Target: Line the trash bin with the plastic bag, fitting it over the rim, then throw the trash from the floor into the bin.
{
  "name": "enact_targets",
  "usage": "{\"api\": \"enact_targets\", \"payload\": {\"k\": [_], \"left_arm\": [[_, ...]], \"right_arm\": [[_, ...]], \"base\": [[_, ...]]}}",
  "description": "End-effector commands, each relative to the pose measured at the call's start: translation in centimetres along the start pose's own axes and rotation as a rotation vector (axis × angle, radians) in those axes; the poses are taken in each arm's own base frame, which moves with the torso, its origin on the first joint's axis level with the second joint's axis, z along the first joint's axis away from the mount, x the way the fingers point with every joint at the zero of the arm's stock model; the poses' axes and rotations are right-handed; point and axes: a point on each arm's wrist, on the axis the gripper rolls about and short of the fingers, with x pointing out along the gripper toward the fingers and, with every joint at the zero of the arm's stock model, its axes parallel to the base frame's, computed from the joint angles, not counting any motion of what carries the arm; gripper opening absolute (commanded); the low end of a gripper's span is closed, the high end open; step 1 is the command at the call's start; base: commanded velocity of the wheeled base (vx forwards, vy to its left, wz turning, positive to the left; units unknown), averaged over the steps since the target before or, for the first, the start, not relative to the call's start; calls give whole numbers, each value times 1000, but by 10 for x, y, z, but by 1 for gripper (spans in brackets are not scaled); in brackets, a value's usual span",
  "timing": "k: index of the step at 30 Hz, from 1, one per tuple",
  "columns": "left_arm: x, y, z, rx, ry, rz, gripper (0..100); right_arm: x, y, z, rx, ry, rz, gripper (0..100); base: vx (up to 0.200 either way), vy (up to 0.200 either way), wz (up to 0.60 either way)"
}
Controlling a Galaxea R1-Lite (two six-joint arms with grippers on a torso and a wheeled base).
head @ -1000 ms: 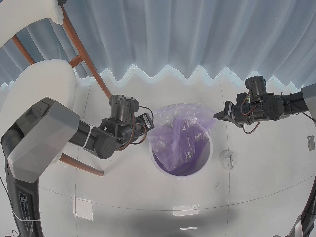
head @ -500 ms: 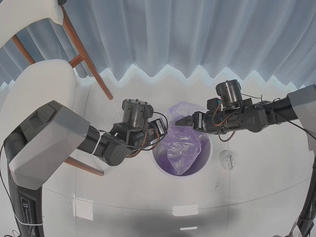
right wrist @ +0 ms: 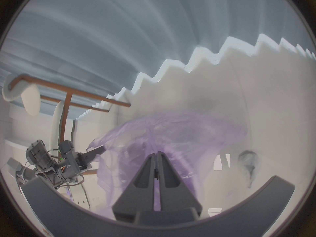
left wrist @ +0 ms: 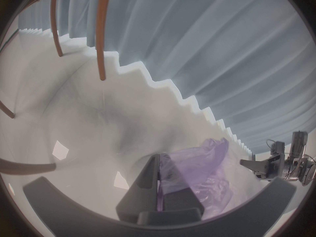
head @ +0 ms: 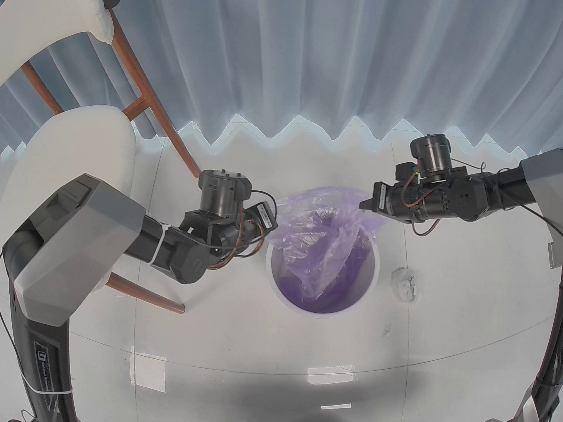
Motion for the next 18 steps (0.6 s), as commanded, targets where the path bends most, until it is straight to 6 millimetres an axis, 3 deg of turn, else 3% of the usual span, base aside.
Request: {"api": "enact_targets", "payload": {"k": [1,5,10,15,18], "left_arm": [[3,28,25,-32,-55,61,0],[3,45,36,-52,-85,113,0],[2,50,32,-53,-82,141,0],[0,37,10,-30,-27,127,0],[-2,28,-15,-4,38,117,0]], "right_arm": [[-20,-31,24,37,-78,-53,0],[-32,-59,33,76,-110,-104,0],[-38,-78,32,110,-104,-142,0],[-37,-86,16,126,-49,-164,0],[-33,-94,-5,93,20,-188,0]], "base": [[0,0,0],[0,0,0],[0,0,0],[0,0,0],[0,0,0]]}}
